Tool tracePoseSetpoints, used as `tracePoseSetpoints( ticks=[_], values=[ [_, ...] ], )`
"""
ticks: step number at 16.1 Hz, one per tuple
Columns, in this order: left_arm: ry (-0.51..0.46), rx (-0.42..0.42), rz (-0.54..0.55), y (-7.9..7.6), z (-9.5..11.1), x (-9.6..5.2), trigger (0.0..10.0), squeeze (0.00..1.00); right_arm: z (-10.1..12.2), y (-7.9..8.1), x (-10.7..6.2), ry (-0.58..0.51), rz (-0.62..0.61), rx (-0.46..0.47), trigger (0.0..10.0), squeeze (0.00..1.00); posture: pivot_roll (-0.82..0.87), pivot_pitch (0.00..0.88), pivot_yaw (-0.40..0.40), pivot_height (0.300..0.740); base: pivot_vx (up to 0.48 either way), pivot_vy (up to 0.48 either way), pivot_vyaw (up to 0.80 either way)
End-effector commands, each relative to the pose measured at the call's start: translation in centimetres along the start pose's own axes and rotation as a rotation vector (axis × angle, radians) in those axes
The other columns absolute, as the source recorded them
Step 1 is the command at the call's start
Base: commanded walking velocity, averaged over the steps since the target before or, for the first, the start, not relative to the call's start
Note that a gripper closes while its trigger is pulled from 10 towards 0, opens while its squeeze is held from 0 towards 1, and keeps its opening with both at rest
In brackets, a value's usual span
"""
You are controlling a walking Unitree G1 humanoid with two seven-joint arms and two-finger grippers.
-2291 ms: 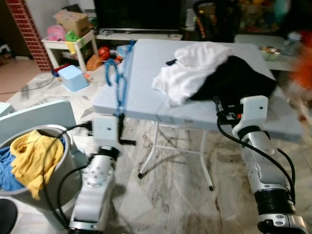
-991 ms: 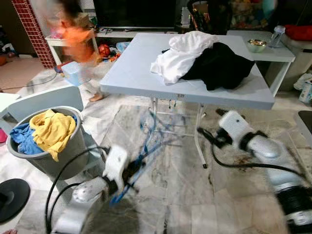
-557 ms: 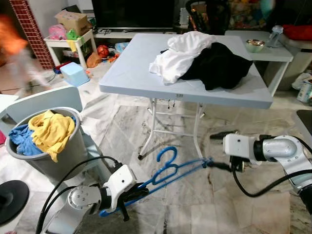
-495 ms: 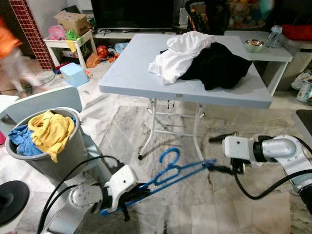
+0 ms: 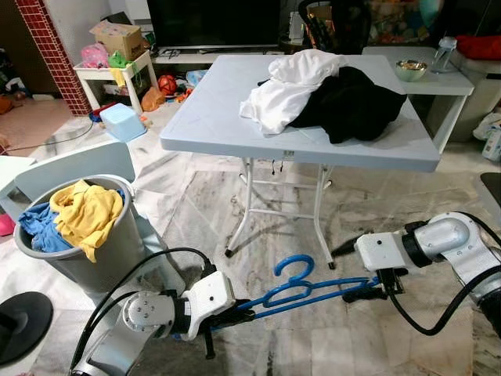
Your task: Hang hanger
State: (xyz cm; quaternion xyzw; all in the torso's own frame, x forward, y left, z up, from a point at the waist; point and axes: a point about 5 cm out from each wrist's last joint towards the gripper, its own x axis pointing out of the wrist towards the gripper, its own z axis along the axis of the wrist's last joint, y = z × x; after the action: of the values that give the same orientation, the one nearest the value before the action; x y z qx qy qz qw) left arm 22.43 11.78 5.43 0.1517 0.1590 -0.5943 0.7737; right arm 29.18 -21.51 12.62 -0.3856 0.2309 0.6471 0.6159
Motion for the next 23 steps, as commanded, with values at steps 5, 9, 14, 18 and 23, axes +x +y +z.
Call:
tracePoseSetpoints(
  ticks=[5, 9, 14, 18, 23],
  values=[
    [-0.02, 0.05, 0.008, 0.8, 0.7, 0.4, 10.0, 0.0, -0.8, 0.4, 1.0, 0.08, 0.055, -0.007, 0.0, 0.0, -0.13, 0.0, 0.071, 0.74, 0.0, 0.0, 0.0],
    [-0.032, 0.057, 0.0, 0.7, 0.8, 0.8, 10.0, 0.0, -1.4, 0.6, 2.2, 0.088, 0.01, 0.018, 0.0, 0.0, -0.13, 0.0, 0.076, 0.74, 0.0, 0.0, 0.0],
    [-0.029, 0.058, -0.005, 0.6, 0.6, 0.9, 10.0, 0.0, -1.7, 0.1, 2.2, 0.106, -0.014, 0.018, 0.0, 0.0, -0.13, 0.0, 0.077, 0.74, 0.0, 0.0, 0.0],
    [-0.021, 0.07, -0.025, 0.3, 0.4, 1.0, 10.0, 0.0, -1.8, -0.6, 1.6, 0.15, 0.004, -0.013, 0.0, 0.0, -0.13, 0.0, 0.081, 0.74, 0.0, 0.0, 0.0],
    [-0.016, 0.075, -0.027, 0.2, 0.3, 1.1, 10.0, 0.0, -2.2, -0.7, 1.2, 0.19, 0.045, -0.03, 0.0, 0.0, -0.13, 0.0, 0.08, 0.74, 0.0, 0.0, 0.0]
  ],
)
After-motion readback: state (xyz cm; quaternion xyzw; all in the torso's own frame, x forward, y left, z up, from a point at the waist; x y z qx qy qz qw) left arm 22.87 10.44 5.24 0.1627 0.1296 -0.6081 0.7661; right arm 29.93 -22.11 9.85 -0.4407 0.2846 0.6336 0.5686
